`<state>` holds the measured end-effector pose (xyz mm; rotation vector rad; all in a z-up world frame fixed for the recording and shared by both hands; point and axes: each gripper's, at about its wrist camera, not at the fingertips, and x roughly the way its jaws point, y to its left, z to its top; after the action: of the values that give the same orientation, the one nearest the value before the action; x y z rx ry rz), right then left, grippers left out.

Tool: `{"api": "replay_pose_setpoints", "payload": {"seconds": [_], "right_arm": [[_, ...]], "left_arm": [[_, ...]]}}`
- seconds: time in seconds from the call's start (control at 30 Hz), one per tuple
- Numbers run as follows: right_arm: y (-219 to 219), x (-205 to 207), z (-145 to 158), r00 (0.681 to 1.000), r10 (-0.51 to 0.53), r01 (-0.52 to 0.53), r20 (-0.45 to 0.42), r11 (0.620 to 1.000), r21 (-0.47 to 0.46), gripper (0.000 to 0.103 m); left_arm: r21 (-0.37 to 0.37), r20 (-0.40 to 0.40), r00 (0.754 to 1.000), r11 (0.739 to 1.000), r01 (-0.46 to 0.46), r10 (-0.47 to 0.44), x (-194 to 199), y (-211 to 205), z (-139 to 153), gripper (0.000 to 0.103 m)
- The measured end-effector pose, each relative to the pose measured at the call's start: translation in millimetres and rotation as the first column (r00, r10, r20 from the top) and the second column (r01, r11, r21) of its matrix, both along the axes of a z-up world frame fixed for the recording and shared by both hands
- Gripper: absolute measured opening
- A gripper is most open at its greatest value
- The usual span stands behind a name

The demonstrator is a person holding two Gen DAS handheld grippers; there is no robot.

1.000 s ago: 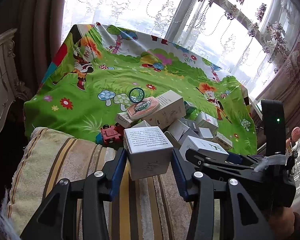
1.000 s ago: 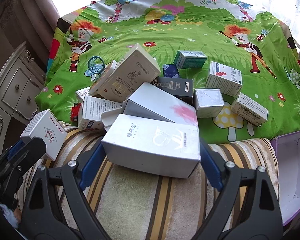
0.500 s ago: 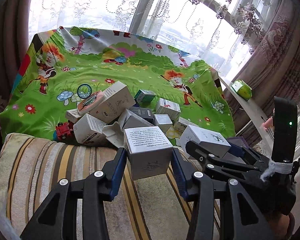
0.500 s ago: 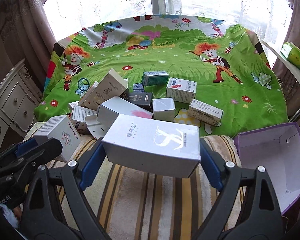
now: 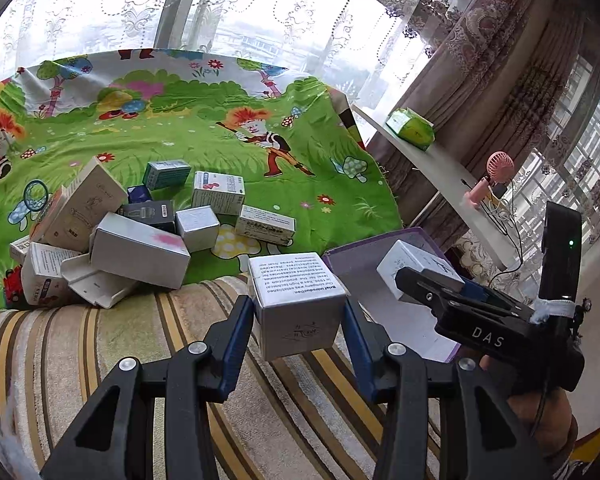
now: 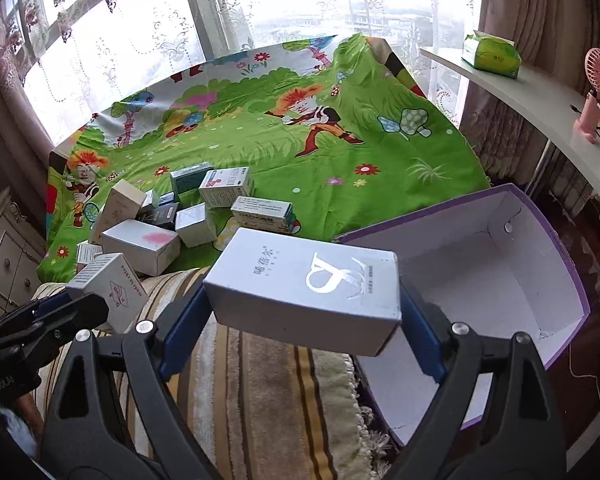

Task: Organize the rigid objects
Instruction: 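Carry both boxes into the purple-rimmed storage box and open both tools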

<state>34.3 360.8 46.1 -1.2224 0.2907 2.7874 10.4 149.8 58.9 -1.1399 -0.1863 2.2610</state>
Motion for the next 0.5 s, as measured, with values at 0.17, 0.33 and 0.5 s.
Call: {"api": "replay_pose_setpoints", "payload": {"seconds": [0.17,0.33,0.5], "right_arm": [[45,11,-7,0.995,-0.097,0.097,0.017,0.995,0.004,0.09],[71,23,-14,0.987,-0.159,0.158,0.031,0.987,0.043,0.09],[89,34,-20,0.978,-0.2,0.198,0.055,0.979,0.04,0.091]], "left_arm": [[0.019,0.028,0.995,0.996,0.092,-0.092,-3,33,-3,0.047],[0.015,0.049,0.982,0.983,0.184,-0.184,3,69,-7,0.047],[0.002,0.076,0.969,0.972,0.235,-0.235,7,87,-14,0.06]]}}
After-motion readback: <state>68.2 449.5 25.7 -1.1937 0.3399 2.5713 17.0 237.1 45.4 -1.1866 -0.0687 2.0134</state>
